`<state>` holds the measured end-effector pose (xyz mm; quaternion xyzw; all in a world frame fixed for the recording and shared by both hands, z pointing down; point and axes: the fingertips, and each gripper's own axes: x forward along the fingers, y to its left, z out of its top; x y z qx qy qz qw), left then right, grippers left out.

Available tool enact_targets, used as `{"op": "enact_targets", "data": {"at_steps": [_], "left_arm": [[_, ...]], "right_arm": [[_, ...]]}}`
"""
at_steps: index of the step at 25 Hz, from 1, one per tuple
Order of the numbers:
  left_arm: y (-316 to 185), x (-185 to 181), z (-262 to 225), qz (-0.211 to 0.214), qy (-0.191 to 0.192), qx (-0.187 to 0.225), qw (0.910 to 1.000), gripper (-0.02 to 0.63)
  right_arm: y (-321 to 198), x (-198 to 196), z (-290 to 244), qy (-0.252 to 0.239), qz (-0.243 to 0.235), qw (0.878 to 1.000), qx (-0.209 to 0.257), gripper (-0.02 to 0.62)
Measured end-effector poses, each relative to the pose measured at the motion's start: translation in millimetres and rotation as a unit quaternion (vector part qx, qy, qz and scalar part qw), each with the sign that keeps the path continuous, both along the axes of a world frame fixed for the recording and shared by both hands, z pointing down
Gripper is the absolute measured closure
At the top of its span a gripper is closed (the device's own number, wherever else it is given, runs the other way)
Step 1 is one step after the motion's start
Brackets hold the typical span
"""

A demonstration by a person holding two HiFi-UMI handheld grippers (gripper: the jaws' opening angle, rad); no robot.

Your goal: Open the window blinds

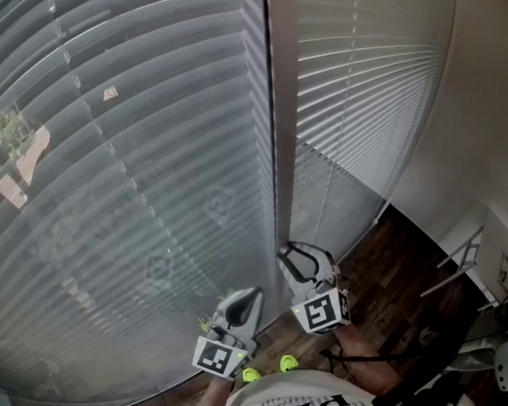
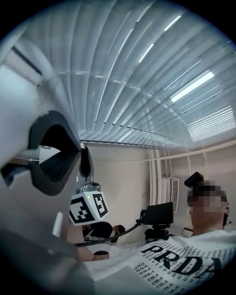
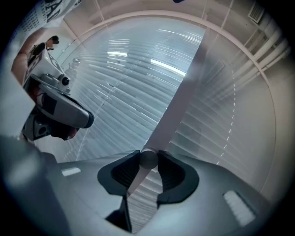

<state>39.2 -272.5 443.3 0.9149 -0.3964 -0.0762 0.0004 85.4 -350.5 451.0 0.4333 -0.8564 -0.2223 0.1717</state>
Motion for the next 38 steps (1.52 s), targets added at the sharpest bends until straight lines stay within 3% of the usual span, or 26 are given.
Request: {"op": "enact_targets", "data": {"at_steps": [3,17,24,38], "left_arm": [[0.2,-3.6,3.0,0.004,-0.021,0.004,0.9998,0.614],[2.8,-5.3,1.3,0.007,-0.019,0.0,0.9998,0.614],[6.5,-6.8,1.6,0.01,-0.021,-0.001,0.9997,0.614],[13.4,-11.5,2.3,0.02,-0.023,-0.004,0.9995,0.614]], "right_arm": [[-0.6,0.7,-1.1,0.0,0.003,1.0,-0.001,0.474],[-1.8,3.5,-2.7,-0.064,0.006,0.997,-0.042,0.474],[-3.3,5.1,-2.2,-0.125,0.01,0.989,-0.075,0.474],[-6.9,9.0,0.6,-0.197,0.034,0.973,-0.118,0.474]]}}
